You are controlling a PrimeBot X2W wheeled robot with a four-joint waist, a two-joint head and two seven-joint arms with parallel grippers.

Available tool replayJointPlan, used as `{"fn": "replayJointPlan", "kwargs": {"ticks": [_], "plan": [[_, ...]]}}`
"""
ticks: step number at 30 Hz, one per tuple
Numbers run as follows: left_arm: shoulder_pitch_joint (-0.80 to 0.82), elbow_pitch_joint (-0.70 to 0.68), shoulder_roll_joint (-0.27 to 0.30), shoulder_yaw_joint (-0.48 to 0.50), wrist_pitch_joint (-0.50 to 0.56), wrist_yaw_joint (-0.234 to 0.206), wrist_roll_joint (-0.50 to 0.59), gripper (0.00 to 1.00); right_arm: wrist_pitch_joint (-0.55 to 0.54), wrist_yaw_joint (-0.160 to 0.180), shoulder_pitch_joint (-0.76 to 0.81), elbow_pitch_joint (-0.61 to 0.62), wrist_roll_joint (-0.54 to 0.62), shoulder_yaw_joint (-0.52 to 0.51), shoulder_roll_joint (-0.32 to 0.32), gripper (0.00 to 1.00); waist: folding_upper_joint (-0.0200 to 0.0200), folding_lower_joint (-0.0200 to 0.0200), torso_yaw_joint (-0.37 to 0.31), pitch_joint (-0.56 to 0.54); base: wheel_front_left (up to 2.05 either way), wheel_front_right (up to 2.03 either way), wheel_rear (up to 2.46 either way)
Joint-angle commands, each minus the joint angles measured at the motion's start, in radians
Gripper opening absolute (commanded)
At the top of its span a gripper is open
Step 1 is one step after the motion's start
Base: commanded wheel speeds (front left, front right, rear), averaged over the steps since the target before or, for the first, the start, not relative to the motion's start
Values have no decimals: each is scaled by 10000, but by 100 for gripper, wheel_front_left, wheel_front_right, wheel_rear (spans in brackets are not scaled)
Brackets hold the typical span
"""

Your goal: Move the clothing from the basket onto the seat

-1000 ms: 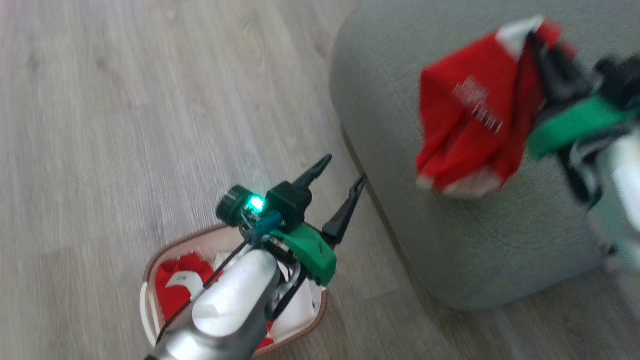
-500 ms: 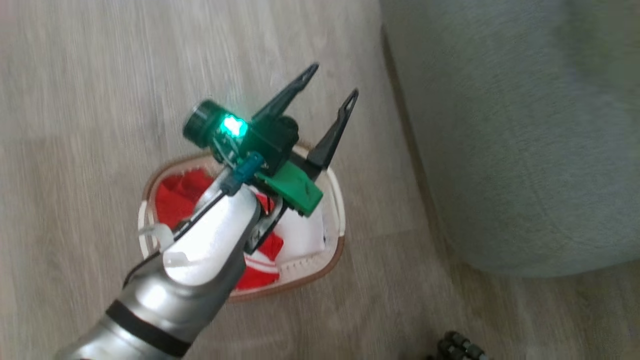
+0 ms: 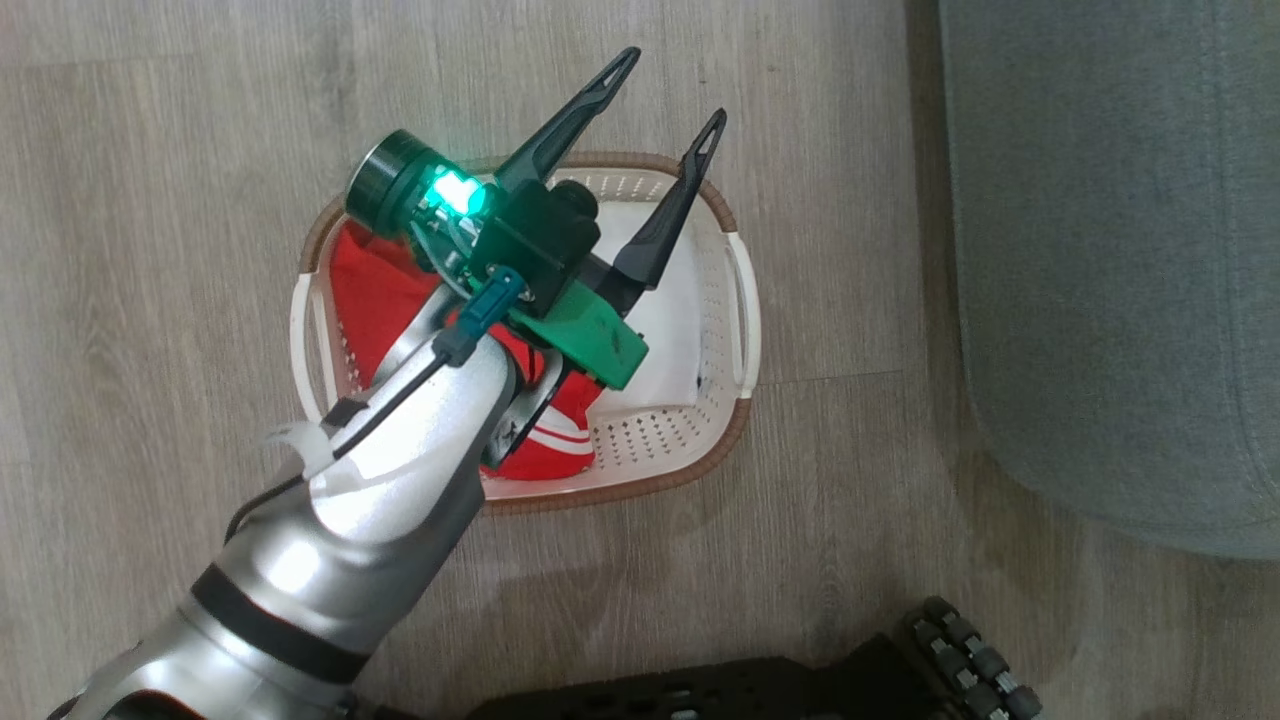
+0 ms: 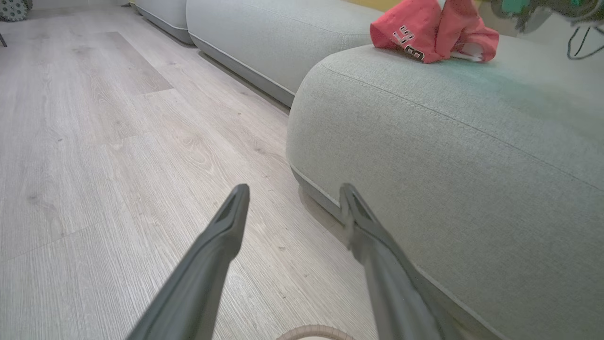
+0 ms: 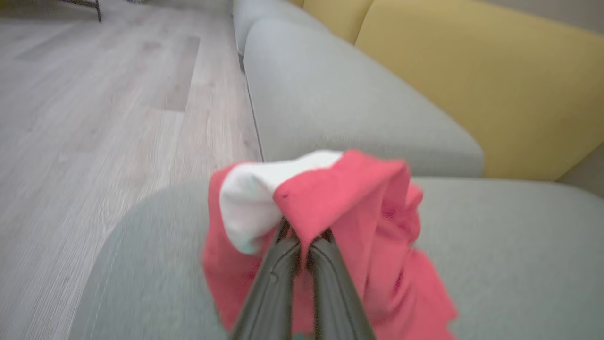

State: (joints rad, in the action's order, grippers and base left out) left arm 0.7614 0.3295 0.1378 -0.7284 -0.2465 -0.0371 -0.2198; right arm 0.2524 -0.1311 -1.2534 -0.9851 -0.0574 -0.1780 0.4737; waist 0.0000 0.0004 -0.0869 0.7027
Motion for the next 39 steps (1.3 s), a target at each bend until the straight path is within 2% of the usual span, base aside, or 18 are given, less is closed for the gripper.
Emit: {"fn": "replayJointPlan", "kwargs": {"ticks": [1, 9, 10, 11, 12, 13, 24, 29, 39], "plan": [[150, -308, 167, 230, 20, -70, 78, 100, 90, 4, 453, 243, 147, -218, 13, 0, 0, -4, 63, 94, 0, 0, 0], [-47, -80, 174, 161, -20, -86, -63, 100, 92, 4, 1390, 489, 493, -661, -858, 0, 0, -4, -104, -80, 0, 0, 0], [-74, -46, 160, 163, -28, -85, -97, 100, 92, 4, 1476, 574, 496, -662, -942, 32, 0, -4, -118, -125, 0, 0, 0], [-108, -8, 150, 166, -38, -87, -128, 100, 92, 4, 1575, 657, 486, -640, -1027, 46, 0, -4, -134, -187, 0, 0, 0], [-145, 22, 135, 173, -48, -91, -165, 100, 92, 4, 1685, 726, 473, -568, -1099, 96, 0, -4, -143, -248, 0, 0, 0], [-187, 47, 120, 195, -60, -100, -209, 100, 92, 4, 1794, 828, 444, -480, -1156, 100, 0, -4, -152, -325, 0, 0, 0], [-974, 39, 41, 794, -146, -291, -707, 100, 93, 4, 3333, 1993, -400, 713, -1180, 100, 0, -4, -135, -1854, 0, 0, 0], [-1789, -239, -70, 1407, -150, -359, -1009, 100, 93, 4, 4028, 2492, -662, 1282, -1177, 100, 0, -4, -8, -2979, 0, 0, 0], [-4064, -683, -225, 3016, -151, -668, -1114, 100, 93, 4, 5520, 3329, -1393, 2160, -2314, 100, 0, -4, 421, -5108, 0, 0, 0]]}}
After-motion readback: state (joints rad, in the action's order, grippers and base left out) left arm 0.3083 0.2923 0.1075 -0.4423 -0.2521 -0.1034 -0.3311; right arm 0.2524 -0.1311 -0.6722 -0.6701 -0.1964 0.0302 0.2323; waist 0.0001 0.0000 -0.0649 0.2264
